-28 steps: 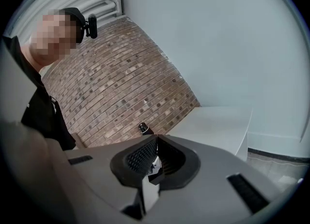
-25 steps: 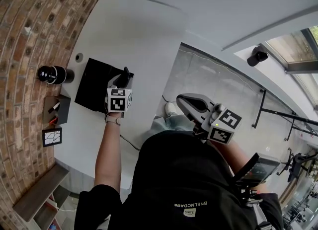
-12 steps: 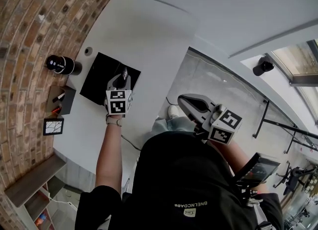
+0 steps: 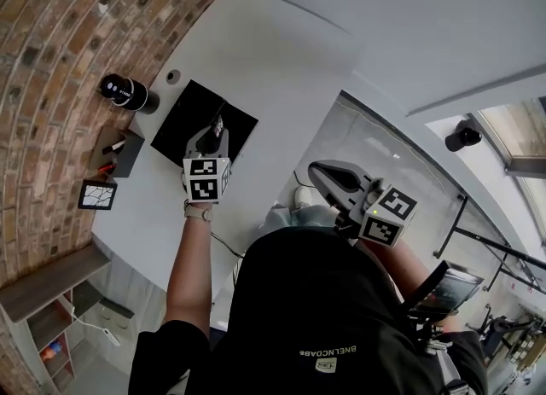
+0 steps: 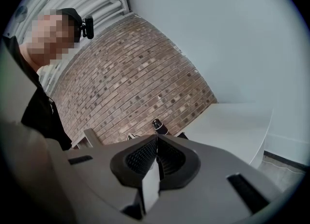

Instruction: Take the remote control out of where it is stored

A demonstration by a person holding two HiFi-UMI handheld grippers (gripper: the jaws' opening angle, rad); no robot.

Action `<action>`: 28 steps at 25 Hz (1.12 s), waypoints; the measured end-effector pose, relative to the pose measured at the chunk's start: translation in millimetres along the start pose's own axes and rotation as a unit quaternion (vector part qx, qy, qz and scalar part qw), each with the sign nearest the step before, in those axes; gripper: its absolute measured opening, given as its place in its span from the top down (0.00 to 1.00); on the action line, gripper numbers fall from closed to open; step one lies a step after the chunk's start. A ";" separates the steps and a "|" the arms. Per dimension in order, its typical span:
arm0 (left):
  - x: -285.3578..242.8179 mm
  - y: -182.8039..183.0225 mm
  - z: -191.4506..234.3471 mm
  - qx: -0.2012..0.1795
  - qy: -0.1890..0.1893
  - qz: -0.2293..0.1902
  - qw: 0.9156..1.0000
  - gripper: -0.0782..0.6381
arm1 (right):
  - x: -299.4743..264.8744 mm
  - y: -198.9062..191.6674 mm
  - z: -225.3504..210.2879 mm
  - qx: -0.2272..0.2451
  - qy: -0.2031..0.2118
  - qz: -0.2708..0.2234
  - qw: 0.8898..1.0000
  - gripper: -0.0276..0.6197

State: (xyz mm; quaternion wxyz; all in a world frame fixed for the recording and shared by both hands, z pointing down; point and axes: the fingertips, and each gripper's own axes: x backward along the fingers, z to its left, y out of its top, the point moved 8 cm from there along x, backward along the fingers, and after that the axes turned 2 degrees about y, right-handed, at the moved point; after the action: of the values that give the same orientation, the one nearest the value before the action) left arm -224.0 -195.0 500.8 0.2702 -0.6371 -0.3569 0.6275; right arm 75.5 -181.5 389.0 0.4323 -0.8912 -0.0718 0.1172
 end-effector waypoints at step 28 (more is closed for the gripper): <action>184.6 33.9 -10.0 0.123 0.084 -0.145 0.978 0.75 | -82.2 25.3 30.1 0.031 0.145 0.033 0.988 0.95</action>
State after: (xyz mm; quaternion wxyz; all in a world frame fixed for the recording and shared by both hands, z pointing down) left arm -217.9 -67.7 362.6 0.4635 -0.5912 -0.3413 0.5649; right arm -11.0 -193.3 363.1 0.4612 -0.8870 0.0243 0.0033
